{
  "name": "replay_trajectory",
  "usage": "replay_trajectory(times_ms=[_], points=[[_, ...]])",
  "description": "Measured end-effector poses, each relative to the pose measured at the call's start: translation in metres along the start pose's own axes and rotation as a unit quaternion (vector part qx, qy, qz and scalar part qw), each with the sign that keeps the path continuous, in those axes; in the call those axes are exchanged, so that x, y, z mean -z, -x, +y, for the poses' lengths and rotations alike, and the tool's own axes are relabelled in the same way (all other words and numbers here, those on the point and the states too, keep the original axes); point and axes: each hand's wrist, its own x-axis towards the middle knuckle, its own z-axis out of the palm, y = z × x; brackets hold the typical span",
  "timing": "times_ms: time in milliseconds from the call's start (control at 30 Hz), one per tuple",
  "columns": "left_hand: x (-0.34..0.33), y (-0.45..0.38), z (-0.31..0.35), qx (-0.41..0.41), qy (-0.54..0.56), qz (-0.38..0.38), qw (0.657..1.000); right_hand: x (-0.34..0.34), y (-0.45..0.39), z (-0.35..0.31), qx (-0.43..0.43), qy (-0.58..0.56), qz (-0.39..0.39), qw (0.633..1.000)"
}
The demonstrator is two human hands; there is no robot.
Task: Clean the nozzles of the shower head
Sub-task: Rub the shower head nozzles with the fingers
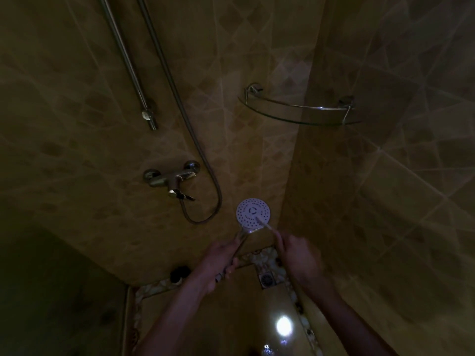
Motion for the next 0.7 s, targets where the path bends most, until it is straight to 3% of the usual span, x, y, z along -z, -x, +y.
replay_trajectory(times_ms=[133,267,367,467,633,700], points=[[0.003,0.001,-0.004,0.006,0.001,0.005,1.0,-0.01,0.009,-0.002,0.018,0.018,-0.04,0.999],[0.002,0.002,-0.003,0.013,0.0,0.009,1.0,0.001,-0.018,0.002,-0.031,-0.139,-0.026,0.989],[-0.001,0.0,-0.001,0.014,0.006,0.013,1.0,0.001,-0.025,0.015,-0.058,-0.026,0.033,0.997],[-0.001,0.0,-0.003,0.022,0.004,0.014,1.0,-0.016,-0.012,0.019,-0.04,-0.11,-0.021,0.993],[0.001,-0.002,-0.008,0.032,0.004,0.023,0.999,-0.035,0.004,0.026,0.017,-0.015,-0.057,0.998],[-0.002,-0.002,-0.007,0.03,0.006,0.02,0.999,-0.025,-0.006,0.022,0.003,-0.086,-0.071,0.994]])
